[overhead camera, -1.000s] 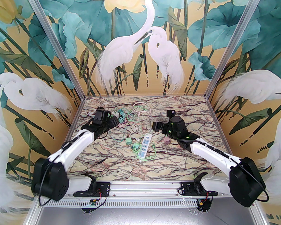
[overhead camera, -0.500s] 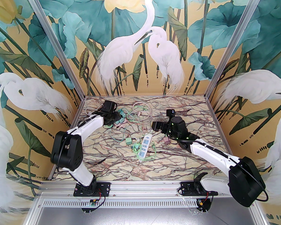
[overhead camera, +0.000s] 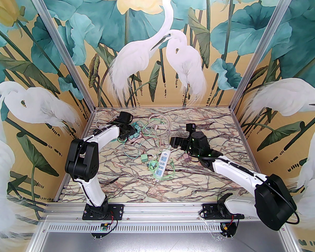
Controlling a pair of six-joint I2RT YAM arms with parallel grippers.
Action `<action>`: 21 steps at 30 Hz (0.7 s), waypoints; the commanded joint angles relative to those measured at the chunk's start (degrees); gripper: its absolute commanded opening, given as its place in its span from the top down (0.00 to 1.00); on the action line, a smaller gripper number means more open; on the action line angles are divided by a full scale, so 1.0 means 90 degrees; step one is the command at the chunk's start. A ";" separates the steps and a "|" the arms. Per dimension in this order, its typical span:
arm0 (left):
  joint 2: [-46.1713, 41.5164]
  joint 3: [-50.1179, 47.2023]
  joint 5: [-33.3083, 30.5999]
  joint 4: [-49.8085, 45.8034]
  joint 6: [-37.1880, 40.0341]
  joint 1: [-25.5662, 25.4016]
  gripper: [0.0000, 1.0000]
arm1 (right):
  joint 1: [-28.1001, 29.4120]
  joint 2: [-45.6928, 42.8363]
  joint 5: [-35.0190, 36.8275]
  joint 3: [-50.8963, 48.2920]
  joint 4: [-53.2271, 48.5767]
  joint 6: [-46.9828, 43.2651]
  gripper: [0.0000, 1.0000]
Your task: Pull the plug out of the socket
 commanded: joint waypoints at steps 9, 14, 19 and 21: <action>-0.0574 -0.0946 0.0134 -0.0331 0.0046 0.0017 0.62 | 0.0017 0.0127 -0.0188 -0.0036 0.0140 -0.0053 0.01; -0.1283 -0.1762 0.0462 -0.0285 -0.0271 -0.0160 0.59 | 0.0024 0.0141 -0.0247 -0.0039 0.0154 -0.0043 0.01; -0.1951 -0.2250 0.0778 -0.0317 -0.0571 -0.0398 0.46 | 0.0026 0.0147 -0.0328 -0.0040 0.0161 -0.0062 0.01; -0.2215 -0.2250 0.0829 -0.0359 -0.0509 -0.0403 0.41 | 0.0061 0.0178 -0.0439 -0.0024 0.0184 -0.0124 0.01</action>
